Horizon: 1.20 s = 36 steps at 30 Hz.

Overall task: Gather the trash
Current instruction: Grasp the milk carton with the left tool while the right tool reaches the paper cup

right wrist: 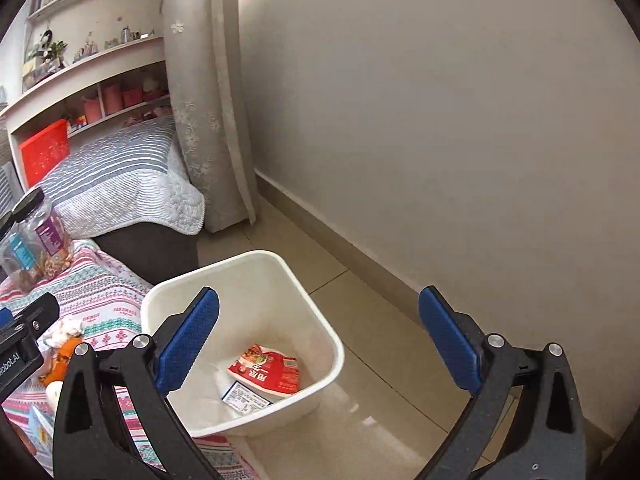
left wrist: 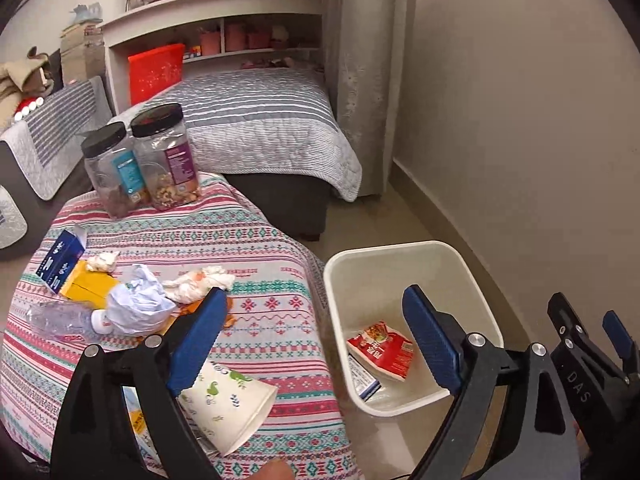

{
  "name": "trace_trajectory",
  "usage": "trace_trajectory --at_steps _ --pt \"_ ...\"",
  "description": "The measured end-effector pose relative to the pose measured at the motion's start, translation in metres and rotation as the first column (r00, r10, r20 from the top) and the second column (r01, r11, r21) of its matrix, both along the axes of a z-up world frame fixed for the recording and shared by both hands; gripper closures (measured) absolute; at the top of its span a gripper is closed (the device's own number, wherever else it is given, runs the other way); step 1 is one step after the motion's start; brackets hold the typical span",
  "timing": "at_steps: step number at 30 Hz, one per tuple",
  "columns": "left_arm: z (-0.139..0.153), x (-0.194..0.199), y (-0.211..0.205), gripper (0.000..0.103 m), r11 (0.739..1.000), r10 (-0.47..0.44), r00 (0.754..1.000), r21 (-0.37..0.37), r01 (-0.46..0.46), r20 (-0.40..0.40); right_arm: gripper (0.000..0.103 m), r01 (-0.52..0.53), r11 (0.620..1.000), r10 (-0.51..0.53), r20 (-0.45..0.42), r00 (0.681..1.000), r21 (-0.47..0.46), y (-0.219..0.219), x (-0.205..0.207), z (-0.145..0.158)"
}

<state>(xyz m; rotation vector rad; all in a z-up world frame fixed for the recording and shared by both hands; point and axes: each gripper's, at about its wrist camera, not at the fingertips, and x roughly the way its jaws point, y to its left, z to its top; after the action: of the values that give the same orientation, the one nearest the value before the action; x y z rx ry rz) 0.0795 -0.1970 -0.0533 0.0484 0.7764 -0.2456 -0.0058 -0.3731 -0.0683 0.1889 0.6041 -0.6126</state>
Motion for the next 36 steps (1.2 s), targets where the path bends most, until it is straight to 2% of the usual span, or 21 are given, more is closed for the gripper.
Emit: trace_trajectory --at_steps 14,22,24,27,30,33,36 --pt "-0.004 0.001 0.067 0.016 0.99 0.133 0.991 0.058 -0.131 -0.034 0.007 -0.125 0.992 0.125 0.005 0.992 -0.01 0.054 0.025 0.007" --pt "-0.022 0.009 0.114 0.016 0.97 0.234 0.967 0.086 -0.225 -0.104 0.007 -0.212 0.977 0.212 -0.018 0.977 0.001 0.09 0.041 0.003" --pt "-0.028 0.012 0.128 0.016 0.962 0.266 0.955 0.101 -0.254 -0.129 0.007 -0.237 0.971 0.237 -0.031 0.971 0.004 0.1 0.047 0.001" --pt "-0.036 0.016 0.149 0.016 0.954 0.3 0.936 0.086 -0.288 -0.183 0.007 -0.268 0.963 0.268 -0.054 0.962 0.003 0.113 0.055 -0.004" --pt "-0.046 0.019 0.164 0.016 0.942 0.335 0.906 0.064 -0.33 -0.258 0.007 -0.293 0.956 0.293 -0.082 0.953 0.01 0.122 0.061 -0.009" --pt "-0.062 0.022 0.175 0.016 0.927 0.365 0.863 0.056 -0.37 -0.349 0.007 -0.317 0.948 0.317 -0.104 0.943 0.018 0.13 0.066 -0.013" --pt "-0.078 0.022 0.179 0.016 0.915 0.39 0.819 0.079 -0.395 -0.422 0.007 -0.336 0.942 0.335 -0.122 0.934 0.011 0.134 0.068 -0.015"
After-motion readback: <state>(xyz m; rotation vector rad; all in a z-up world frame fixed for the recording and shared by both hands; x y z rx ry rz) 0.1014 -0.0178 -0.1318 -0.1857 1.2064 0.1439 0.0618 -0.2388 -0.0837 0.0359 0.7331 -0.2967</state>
